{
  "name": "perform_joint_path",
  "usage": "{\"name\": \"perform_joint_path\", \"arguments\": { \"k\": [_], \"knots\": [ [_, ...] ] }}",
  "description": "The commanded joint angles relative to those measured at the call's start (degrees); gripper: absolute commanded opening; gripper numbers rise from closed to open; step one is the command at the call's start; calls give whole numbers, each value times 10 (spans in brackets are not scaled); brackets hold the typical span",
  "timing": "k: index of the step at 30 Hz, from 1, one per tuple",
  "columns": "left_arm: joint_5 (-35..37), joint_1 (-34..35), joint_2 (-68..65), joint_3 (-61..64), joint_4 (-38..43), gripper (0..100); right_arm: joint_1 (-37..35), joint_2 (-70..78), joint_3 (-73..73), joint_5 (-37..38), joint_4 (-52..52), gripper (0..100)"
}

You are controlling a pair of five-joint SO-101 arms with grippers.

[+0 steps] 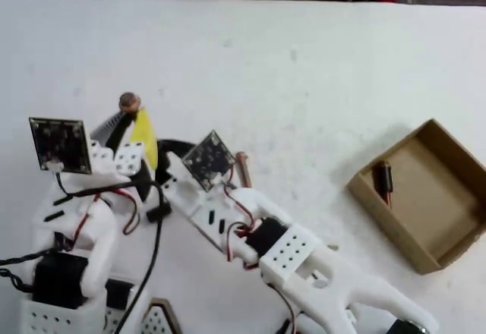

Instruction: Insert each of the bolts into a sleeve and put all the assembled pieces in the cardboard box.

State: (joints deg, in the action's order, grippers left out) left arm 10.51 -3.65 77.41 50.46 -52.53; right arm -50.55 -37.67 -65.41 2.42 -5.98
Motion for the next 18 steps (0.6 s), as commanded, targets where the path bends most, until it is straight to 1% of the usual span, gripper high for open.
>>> {"name": "perform_joint_path", "arguments": {
  "k": [1, 8, 13, 18],
  "knots": [
    [8, -9, 11, -3, 21, 20, -5, -20, -3, 0, -37, 17],
    [8, -9, 13, -3, 18, 20, -6, -22, -15, 0, -38, 17],
    [8, -9, 14, -3, 18, 20, -10, -90, -47, 0, -34, 17],
    [8, -11, 14, -3, 18, 20, -10, -166, -60, 0, 43, 17]
  ]
}}
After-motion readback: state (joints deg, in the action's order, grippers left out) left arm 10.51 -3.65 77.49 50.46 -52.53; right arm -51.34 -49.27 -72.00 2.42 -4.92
